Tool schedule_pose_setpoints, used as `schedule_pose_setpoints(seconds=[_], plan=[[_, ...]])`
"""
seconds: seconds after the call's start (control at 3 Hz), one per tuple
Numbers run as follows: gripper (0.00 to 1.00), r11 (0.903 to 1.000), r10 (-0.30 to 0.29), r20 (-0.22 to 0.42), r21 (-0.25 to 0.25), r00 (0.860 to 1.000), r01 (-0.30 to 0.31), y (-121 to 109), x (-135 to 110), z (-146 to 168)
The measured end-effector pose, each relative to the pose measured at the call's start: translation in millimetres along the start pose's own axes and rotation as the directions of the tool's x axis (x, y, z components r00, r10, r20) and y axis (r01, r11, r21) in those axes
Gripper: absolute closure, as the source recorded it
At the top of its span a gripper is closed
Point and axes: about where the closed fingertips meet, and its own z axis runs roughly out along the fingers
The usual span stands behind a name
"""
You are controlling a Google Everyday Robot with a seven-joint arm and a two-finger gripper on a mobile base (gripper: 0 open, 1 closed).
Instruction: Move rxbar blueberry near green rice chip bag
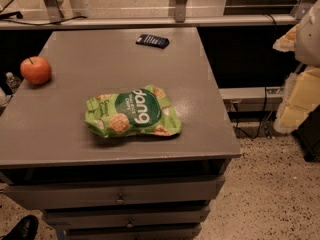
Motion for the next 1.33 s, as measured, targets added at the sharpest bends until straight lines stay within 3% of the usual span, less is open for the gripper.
schedule_pose_setpoints(seconds=[0.67, 1.33], plan=[[0.00, 0.9994, 0.014, 0.035, 0.030, 0.999, -0.015, -13.1, -4.2, 5.9], [0.00, 0.9908, 0.053, 0.167, 0.114, 0.985, -0.073, -78.4, -28.3, 27.2]])
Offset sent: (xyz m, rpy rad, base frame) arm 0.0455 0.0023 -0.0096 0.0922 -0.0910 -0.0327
